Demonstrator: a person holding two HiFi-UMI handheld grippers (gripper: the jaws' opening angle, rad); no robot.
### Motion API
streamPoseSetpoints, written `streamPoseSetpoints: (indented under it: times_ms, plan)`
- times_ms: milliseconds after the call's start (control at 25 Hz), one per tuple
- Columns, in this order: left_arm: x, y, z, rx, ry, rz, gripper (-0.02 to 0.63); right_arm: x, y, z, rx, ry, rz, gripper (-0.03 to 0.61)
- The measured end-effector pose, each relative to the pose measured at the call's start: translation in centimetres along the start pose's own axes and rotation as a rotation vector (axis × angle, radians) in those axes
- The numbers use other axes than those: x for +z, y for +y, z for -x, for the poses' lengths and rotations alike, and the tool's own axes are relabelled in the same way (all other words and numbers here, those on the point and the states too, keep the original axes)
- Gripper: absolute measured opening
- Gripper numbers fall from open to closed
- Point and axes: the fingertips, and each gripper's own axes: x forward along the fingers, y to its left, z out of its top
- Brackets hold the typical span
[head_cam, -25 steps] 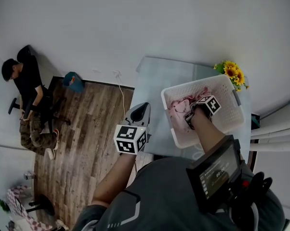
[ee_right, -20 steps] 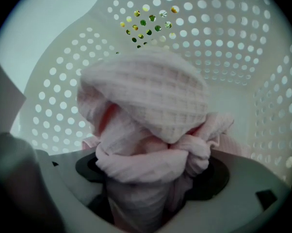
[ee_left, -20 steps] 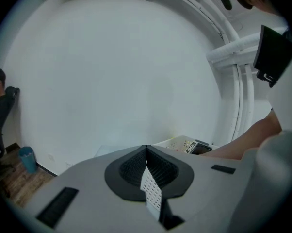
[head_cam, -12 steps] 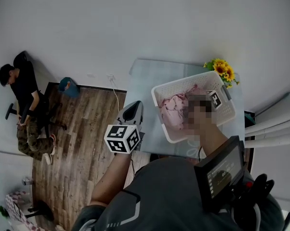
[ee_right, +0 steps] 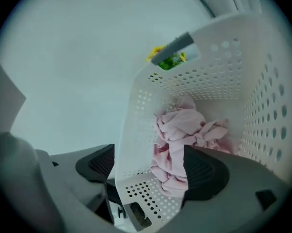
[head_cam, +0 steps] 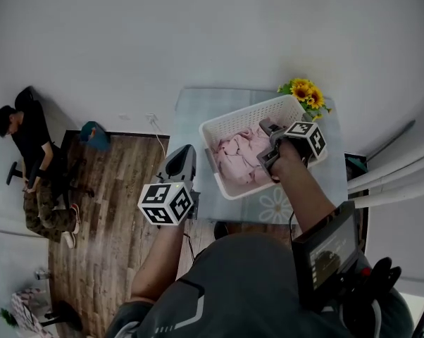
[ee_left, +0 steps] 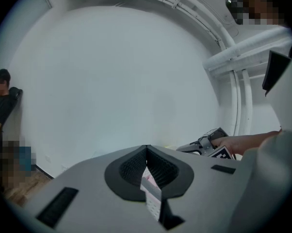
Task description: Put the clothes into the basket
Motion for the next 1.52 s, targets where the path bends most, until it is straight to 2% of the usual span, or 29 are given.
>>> streamPoseSetpoints:
  times_ms: [160,360,480,640,840,880,960,1000,1120,1240,1360,1520]
  plan:
    - [0.6,-2.6,1.0,-0.015,-0.026,-0.016,0.009,1.0,3.3,3.7,0.151,-0.037,0.222,0.426]
    - [0.7,-6.5,2.2,-0.032,-0.035,-0.052,0.009,-0.1,6.0,8.9,0.359,-0.023,0.385,0.425]
    - [0.5,-8.8,3.3,-0.028,-0.039,-0.063,0.009,-1.6,7.6,12.4,0.493,-0.017,0.584,0.425]
    - [0.1,-11.7,4.8,-0.017,-0.047,-0.079,0.009,-2.7,8.0,16.6,0.570,-0.034,0.902,0.425]
    - [-0.2,-15.4,6.6,-0.010,-0.053,-0.100,0.009,-3.5,7.0,20.9,0.628,-0.075,1.168,0.401]
    - [-0.2,-16.0,7.0,-0.010,-0.055,-0.106,0.009,-3.5,6.8,21.9,0.639,-0.097,1.194,0.368]
    - [-0.1,-16.8,7.9,-0.004,-0.064,-0.111,0.009,-3.5,6.7,24.0,0.668,-0.141,1.224,0.244]
    - [0.2,-17.0,8.2,-0.001,-0.073,-0.112,0.009,-3.5,6.8,24.8,0.680,-0.157,1.244,0.214]
    - [1.1,-17.9,8.8,-0.014,-0.109,-0.112,0.009,-3.9,6.9,26.7,0.689,-0.184,1.318,0.187]
    - [1.6,-18.7,9.6,-0.045,-0.138,-0.085,0.009,-4.7,6.8,28.2,0.688,-0.191,1.340,0.153]
    - [2.0,-19.1,10.2,-0.093,-0.154,-0.067,0.009,-5.2,6.6,29.3,0.652,-0.244,1.381,0.109]
    - [2.2,-19.2,11.2,-0.141,-0.137,-0.092,0.009,-4.7,6.8,30.5,0.605,-0.343,1.319,0.049]
